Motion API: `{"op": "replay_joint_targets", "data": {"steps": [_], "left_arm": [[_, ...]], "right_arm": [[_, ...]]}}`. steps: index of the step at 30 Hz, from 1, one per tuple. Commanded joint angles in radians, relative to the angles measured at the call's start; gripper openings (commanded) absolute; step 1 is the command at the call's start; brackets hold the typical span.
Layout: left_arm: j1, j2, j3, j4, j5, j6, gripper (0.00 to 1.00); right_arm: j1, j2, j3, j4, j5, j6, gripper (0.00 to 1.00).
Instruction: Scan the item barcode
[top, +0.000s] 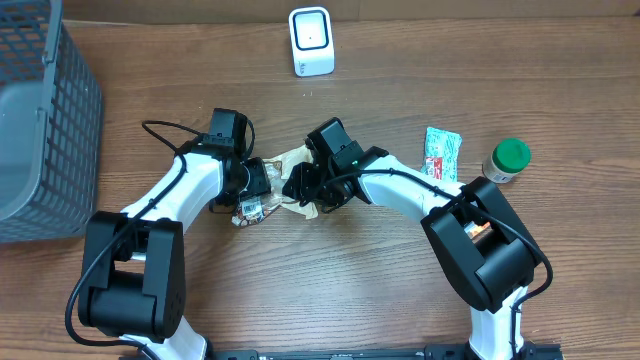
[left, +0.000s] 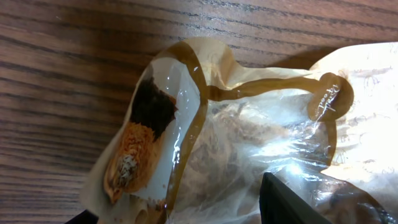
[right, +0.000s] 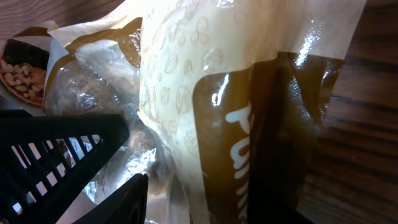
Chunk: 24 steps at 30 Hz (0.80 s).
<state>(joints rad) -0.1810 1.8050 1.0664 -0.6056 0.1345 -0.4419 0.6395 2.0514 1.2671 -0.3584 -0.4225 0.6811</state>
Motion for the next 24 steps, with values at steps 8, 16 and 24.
{"op": "replay_joint_targets", "data": {"steps": [8, 16, 24], "left_arm": [[-0.008, 0.016, -0.01, 0.001, 0.043, 0.016, 0.51], [-0.008, 0.016, -0.01, 0.001, 0.043, 0.016, 0.51], [-0.008, 0.016, -0.01, 0.001, 0.043, 0.016, 0.52]], "right_arm": [[0.01, 0.038, -0.045, 0.064, 0.002, 0.008, 0.5], [0.01, 0.038, -0.069, 0.133, -0.087, 0.034, 0.4], [0.004, 0.038, -0.069, 0.203, -0.227, 0.056, 0.37]]}}
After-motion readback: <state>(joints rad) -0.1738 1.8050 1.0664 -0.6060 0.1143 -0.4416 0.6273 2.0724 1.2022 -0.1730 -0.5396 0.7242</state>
